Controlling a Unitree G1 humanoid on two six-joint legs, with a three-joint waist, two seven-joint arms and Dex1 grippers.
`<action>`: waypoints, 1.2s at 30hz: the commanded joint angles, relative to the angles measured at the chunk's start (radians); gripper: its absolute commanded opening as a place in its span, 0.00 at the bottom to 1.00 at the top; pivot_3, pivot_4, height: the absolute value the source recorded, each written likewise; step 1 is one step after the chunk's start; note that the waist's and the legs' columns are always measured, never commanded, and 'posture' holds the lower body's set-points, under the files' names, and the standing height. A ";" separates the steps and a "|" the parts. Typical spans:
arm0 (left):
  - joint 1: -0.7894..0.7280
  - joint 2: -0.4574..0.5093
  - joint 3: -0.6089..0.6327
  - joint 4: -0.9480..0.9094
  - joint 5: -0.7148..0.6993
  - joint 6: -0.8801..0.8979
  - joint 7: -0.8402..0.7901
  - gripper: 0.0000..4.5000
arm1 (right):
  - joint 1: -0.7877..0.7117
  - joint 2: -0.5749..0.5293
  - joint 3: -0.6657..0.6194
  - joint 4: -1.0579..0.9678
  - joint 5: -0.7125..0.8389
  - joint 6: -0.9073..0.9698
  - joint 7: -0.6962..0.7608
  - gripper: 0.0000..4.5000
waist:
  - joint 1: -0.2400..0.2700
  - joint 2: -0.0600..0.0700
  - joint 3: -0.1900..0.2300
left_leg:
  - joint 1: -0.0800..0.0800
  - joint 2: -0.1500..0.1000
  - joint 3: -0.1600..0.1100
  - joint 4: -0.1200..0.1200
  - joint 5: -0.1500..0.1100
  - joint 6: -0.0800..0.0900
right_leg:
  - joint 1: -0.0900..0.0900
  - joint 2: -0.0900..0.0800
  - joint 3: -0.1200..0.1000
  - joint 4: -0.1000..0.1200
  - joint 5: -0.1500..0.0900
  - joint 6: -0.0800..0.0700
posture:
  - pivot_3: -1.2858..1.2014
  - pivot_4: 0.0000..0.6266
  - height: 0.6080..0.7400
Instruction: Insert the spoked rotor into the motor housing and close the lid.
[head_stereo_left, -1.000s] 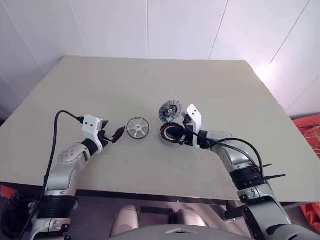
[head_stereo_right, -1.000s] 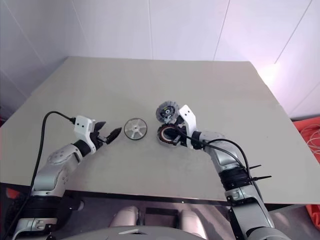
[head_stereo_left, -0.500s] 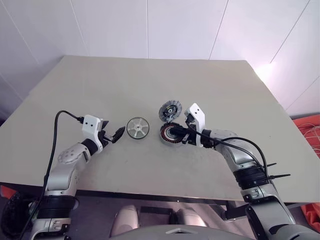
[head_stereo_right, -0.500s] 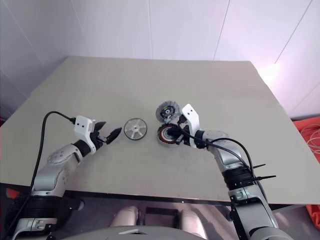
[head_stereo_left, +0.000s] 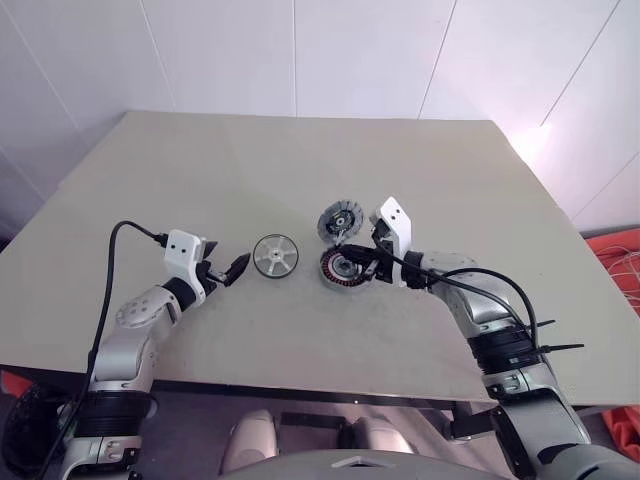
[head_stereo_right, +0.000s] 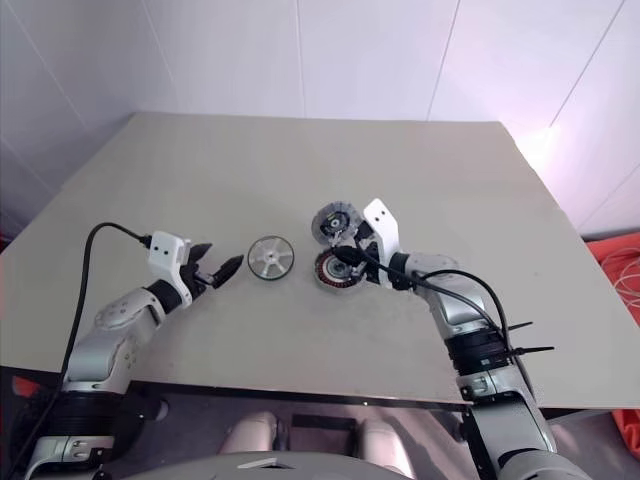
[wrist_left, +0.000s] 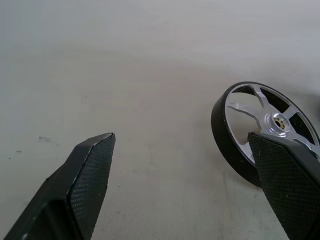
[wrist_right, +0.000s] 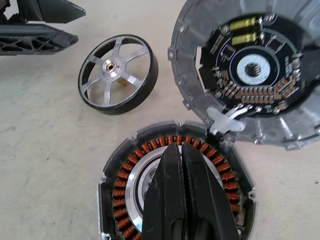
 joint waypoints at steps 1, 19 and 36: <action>-0.015 0.009 0.010 -0.020 0.001 -0.014 -0.004 1.00 | 0.013 0.007 0.016 -0.021 -0.001 -0.006 0.000 0.01 | 0.000 0.000 0.000 | 0.000 0.000 0.000 0.000 0.000 0.000 | 0.000 0.000 0.000 0.000 0.000 0.000 | 0.52 0.00 1.00; -0.017 0.008 0.047 -0.021 -0.020 0.072 0.054 1.00 | -0.037 -0.049 -0.065 -0.079 0.026 0.011 -0.008 0.01 | 0.000 0.000 0.000 | 0.000 0.000 0.000 0.000 0.000 0.000 | 0.000 0.000 0.000 0.000 0.000 0.000 | 0.52 0.00 1.00; -0.093 0.021 0.076 0.020 -0.135 0.410 0.031 1.00 | -0.052 -0.080 -0.098 -0.064 0.020 -0.005 -0.030 0.01 | 0.003 0.001 0.000 | 0.000 0.000 0.000 0.000 0.000 0.000 | 0.000 0.000 0.000 0.000 0.000 0.000 | 0.52 0.00 1.00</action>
